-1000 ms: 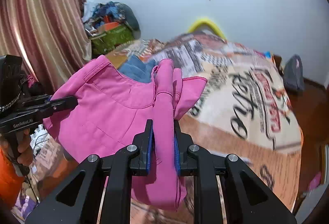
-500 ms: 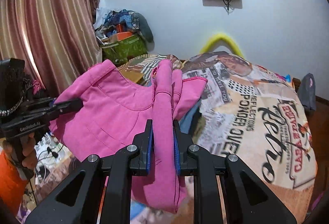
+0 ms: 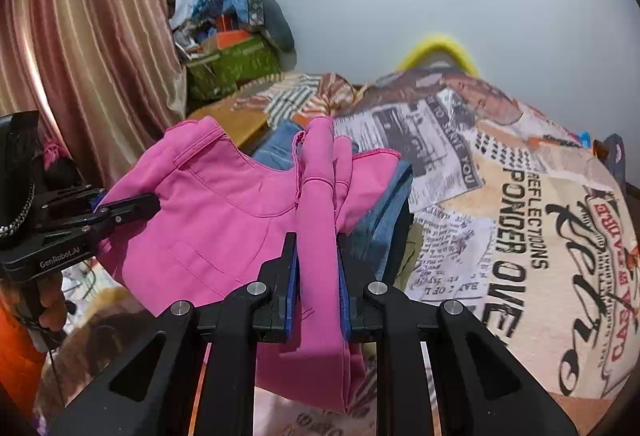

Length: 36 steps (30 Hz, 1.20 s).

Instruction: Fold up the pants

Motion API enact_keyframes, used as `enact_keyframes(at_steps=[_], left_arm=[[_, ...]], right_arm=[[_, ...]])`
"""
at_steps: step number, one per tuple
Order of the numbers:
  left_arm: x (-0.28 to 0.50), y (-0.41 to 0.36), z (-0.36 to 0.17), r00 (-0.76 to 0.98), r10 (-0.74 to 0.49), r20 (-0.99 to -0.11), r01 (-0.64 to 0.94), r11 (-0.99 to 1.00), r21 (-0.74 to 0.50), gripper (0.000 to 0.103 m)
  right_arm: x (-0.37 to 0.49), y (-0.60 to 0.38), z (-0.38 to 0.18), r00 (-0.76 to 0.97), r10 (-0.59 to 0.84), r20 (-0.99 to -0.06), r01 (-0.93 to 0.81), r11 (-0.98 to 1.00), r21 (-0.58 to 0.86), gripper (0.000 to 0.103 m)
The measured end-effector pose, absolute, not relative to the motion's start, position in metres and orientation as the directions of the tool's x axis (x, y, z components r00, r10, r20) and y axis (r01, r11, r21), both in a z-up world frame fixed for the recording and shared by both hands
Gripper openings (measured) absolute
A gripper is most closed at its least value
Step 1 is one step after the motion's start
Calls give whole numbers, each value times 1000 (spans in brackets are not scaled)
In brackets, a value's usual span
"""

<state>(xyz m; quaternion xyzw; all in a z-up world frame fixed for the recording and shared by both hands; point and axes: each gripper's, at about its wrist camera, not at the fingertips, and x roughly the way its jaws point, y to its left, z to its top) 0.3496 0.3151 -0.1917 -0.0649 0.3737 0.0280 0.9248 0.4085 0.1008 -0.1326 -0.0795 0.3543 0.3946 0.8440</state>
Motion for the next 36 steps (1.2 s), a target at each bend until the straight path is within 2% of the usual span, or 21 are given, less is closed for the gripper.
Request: enact_keyframes(at_steps=[6, 9, 11, 12, 16, 20, 26, 33, 36], left_arm=[[360, 331, -231, 670, -20, -742, -126, 982, -140, 26], [358, 336, -235, 668, -20, -744, -140, 978, -153, 34], [356, 339, -235, 661, -2, -750, -163, 976, -146, 43], [355, 340, -235, 657, 3, -754, -173, 974, -146, 44], [344, 341, -224, 637, 29, -770, -203, 970, -132, 45], [319, 331, -194, 659, 75, -749, -219, 971, -96, 45], [269, 298, -132, 734, 94, -672, -209, 974, -91, 45], [189, 239, -50, 836, 85, -541, -170, 979, -109, 45], [145, 207, -14, 883, 96, -459, -152, 985, -86, 45]], right_arm=[[423, 110, -165, 412, 565, -715, -712, 690, 134, 15], [427, 111, -175, 393, 547, -739, -713, 688, 130, 19], [429, 112, -179, 392, 525, -755, -709, 696, 116, 26], [430, 112, -180, 393, 516, -761, -707, 699, 108, 28], [429, 109, -180, 428, 460, -778, -686, 726, 52, 50], [422, 97, -165, 448, 443, -776, -669, 742, 37, 51], [385, 68, -115, 495, 500, -711, -676, 736, 47, 51], [311, 23, -33, 558, 604, -569, -700, 711, 67, 51], [278, 4, -4, 592, 632, -500, -708, 704, 54, 51]])
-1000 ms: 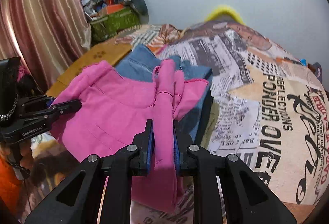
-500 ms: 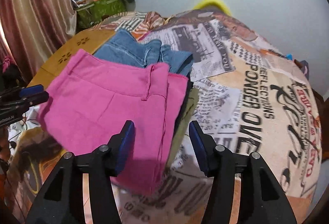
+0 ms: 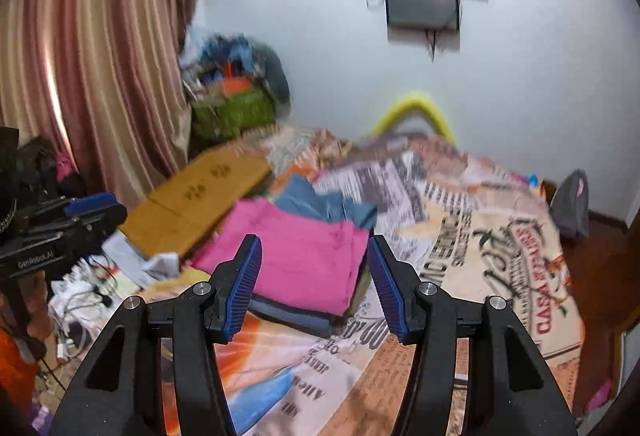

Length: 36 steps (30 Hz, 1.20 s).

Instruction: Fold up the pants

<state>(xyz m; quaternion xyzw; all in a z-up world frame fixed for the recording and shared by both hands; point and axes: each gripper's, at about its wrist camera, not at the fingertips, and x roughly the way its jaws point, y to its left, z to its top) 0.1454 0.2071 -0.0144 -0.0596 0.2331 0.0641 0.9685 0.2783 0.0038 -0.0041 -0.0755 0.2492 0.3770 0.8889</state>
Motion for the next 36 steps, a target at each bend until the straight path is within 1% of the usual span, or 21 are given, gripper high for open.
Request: enact_keyframes(at_steps=[7, 9, 11, 13, 15, 17, 18, 20, 22, 24, 26, 28, 36], left_arm=[[61, 151, 34, 944, 120, -308, -147, 987, -67, 49], [40, 136, 41, 955, 130, -266, -150, 987, -56, 55], [21, 123, 46, 963, 142, -228, -157, 986, -49, 67], [8, 113, 48, 968, 145, -202, -157, 987, -42, 71], [-4, 105, 51, 972, 145, -186, -154, 987, -38, 76], [-14, 99, 52, 975, 145, -171, -154, 987, -43, 88], [-17, 98, 53, 975, 148, -165, -157, 987, -45, 90], [-24, 96, 54, 975, 160, -152, -168, 985, -45, 97], [-28, 95, 53, 975, 167, -144, -175, 983, -47, 101], [-32, 94, 53, 975, 170, -143, -179, 983, -47, 101], [-34, 94, 52, 973, 180, -141, -188, 981, -43, 102], [-33, 95, 49, 973, 182, -141, -190, 981, -44, 102], [-33, 97, 45, 971, 191, -147, -200, 979, -49, 103]], right_arm=[[196, -39, 46, 609, 721, -331, -752, 658, 49, 52], [175, -49, 52, 613, 735, -290, -758, 650, 47, 54], [160, -57, 55, 614, 747, -255, -763, 644, 54, 57], [148, -62, 55, 607, 762, -226, -769, 635, 72, 61], [138, -66, 56, 610, 766, -205, -771, 633, 70, 62], [135, -68, 55, 614, 766, -191, -769, 635, 70, 70], [133, -69, 54, 617, 766, -181, -769, 636, 72, 72], [129, -71, 55, 626, 762, -164, -762, 643, 74, 81], [123, -74, 56, 640, 753, -151, -753, 654, 72, 84], [117, -77, 57, 647, 748, -144, -748, 660, 72, 88], [116, -75, 57, 651, 746, -140, -744, 664, 75, 98], [112, -77, 56, 668, 734, -125, -731, 678, 71, 103], [108, -77, 54, 684, 718, -131, -719, 694, 50, 103]])
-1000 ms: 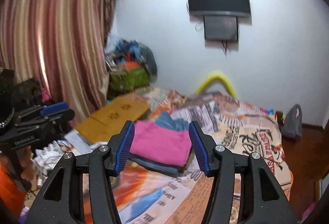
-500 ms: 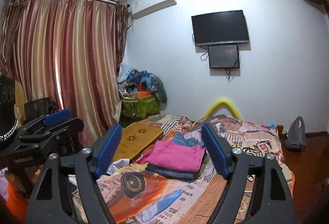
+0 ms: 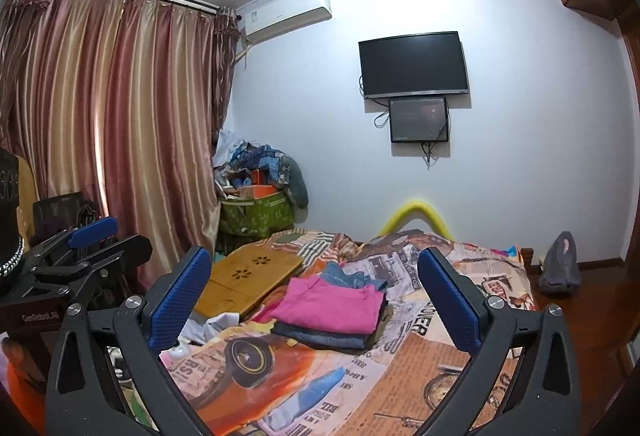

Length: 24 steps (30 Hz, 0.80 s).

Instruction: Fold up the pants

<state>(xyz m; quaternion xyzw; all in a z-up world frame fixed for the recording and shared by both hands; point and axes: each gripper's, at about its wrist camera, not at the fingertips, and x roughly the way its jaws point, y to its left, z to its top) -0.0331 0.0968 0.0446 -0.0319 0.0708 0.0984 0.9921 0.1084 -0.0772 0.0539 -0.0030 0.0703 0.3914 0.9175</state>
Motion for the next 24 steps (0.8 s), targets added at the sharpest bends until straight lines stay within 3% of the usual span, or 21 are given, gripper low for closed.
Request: enact_keyframes(at_steps=[24], left_arm=[[-30, 98, 38, 969, 202, -146, -209, 977, -36, 103]], right_arm=[[102, -81, 46, 685, 710, -163, -713, 699, 47, 103]])
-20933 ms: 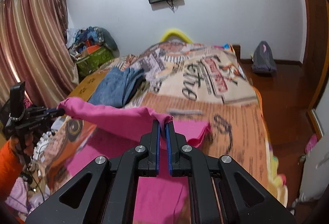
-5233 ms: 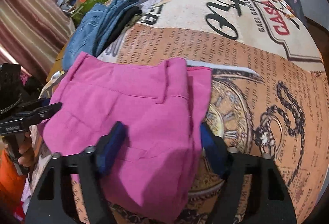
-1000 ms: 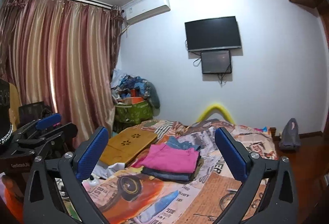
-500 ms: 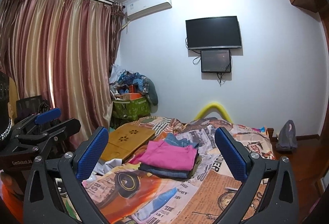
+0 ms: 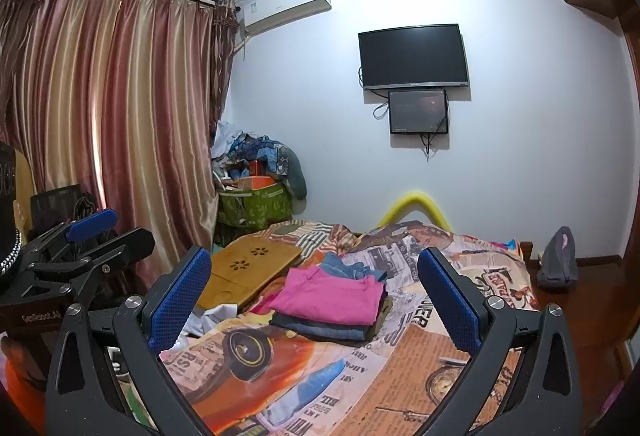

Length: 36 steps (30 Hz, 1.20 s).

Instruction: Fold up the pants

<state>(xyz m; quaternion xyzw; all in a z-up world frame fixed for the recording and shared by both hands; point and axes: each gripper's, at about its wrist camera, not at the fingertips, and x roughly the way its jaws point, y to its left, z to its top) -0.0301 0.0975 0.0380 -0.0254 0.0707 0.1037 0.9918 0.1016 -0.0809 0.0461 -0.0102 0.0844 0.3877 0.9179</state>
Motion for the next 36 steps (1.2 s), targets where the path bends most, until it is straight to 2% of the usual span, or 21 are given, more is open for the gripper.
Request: enact_keyframes(at_steps=[36], left_arm=[[-20, 94, 30, 971, 176, -161, -185, 982, -41, 103]], right_arm=[[104, -86, 47, 694, 701, -162, -703, 709, 61, 103]])
